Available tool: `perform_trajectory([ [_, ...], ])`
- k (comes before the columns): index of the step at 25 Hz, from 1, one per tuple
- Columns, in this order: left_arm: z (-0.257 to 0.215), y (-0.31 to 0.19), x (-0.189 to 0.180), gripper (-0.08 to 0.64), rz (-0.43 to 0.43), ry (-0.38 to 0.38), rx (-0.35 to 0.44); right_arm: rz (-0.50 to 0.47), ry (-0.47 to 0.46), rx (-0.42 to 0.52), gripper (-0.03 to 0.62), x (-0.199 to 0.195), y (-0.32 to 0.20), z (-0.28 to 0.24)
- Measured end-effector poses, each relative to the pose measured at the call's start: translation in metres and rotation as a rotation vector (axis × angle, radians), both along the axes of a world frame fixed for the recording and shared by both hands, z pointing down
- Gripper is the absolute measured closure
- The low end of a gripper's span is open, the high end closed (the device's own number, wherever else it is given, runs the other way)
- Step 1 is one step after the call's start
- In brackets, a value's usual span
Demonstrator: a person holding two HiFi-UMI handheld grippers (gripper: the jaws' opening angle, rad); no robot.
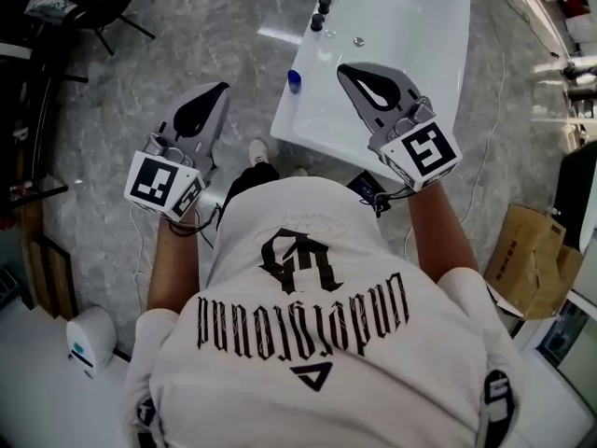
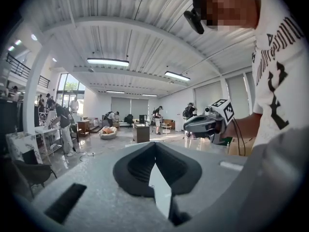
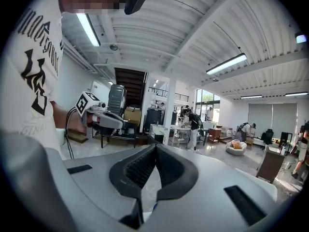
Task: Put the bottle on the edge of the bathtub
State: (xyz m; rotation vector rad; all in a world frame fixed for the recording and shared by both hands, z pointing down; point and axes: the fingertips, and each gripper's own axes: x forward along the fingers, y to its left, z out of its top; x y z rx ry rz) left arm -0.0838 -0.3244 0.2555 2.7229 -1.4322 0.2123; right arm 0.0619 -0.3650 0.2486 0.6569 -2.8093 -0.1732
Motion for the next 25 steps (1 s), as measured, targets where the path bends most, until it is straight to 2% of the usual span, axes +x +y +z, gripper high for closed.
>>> perform_trajectory([
  [8, -0.026, 0.007, -0.005, 0.545, -0.027, -0.002, 0.054, -0.002, -0.039, -0.004, 0.578, 0.004, 0.005, -0.013],
  [17, -0.014, 0.038, -0.001, 0.545, -0.07, 0.01, -0.017, -0.066, -0.039, -0.026, 0.578, -0.002, 0.02, -0.008],
  [25, -0.002, 0.065, -0.012, 0.545, -0.047, -0.015, -0.053, -0.065, -0.047, -0.032, 0.578, -0.018, 0.048, -0.004],
])
